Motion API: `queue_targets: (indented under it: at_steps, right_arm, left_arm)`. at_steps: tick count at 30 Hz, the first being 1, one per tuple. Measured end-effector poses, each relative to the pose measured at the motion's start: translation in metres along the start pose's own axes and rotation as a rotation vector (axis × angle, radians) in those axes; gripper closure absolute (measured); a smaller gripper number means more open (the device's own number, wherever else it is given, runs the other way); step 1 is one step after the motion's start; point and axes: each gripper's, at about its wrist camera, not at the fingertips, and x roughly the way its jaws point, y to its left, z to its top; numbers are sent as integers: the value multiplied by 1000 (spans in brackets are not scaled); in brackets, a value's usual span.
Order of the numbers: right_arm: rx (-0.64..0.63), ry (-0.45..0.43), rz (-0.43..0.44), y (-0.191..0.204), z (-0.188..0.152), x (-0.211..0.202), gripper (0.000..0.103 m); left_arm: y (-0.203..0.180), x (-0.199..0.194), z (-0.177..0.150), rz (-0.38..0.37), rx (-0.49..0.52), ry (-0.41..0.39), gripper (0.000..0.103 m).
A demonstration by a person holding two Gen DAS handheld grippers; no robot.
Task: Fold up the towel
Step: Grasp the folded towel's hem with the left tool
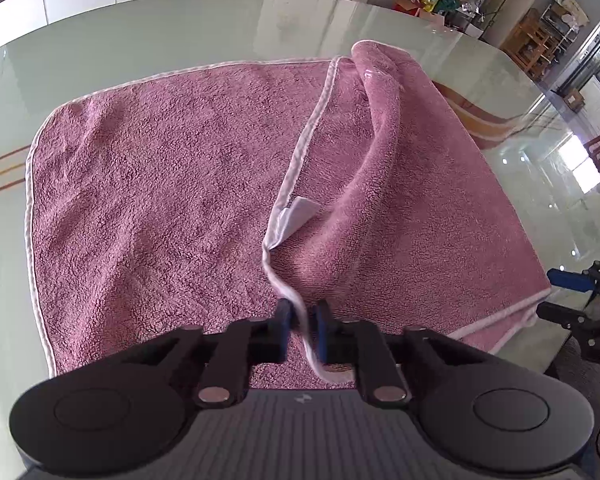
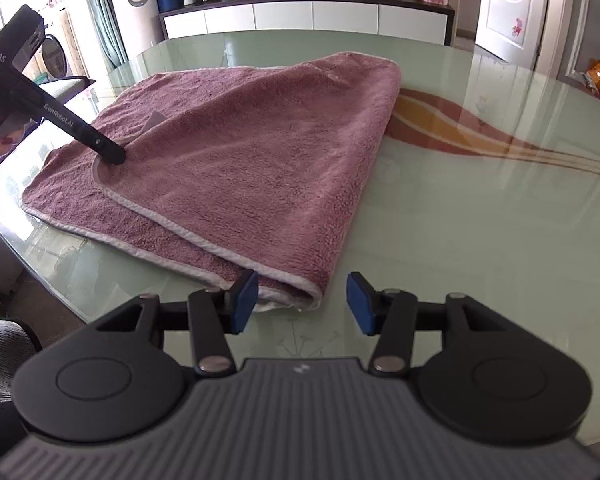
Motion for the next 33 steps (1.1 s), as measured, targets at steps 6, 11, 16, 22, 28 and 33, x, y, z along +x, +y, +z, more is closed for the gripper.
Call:
queue_targets:
  at_steps: [6, 11, 16, 22, 28, 33]
  right_arm:
    - [-2, 16, -16, 0, 0, 5, 54]
    - [-19, 24, -35, 1, 1, 8, 54]
    - [-42, 43, -53, 1, 1, 9, 52]
    - [-58, 63, -69, 2, 2, 10, 51]
    - [-161, 70, -75, 18, 3, 10, 45]
    - [-247, 39, -99, 32, 5, 7, 42]
  left_arm:
    - [-2, -10, -4, -2, 8, -30, 97]
    - [3, -32, -5, -7, -10, -79, 97]
    - [8, -68, -16, 29, -14, -136, 97]
    - [33, -109, -47, 84, -82, -159, 100]
    - [49, -121, -78, 119, -145, -144, 99]
    - [58, -127, -89, 136, -187, -164, 99]
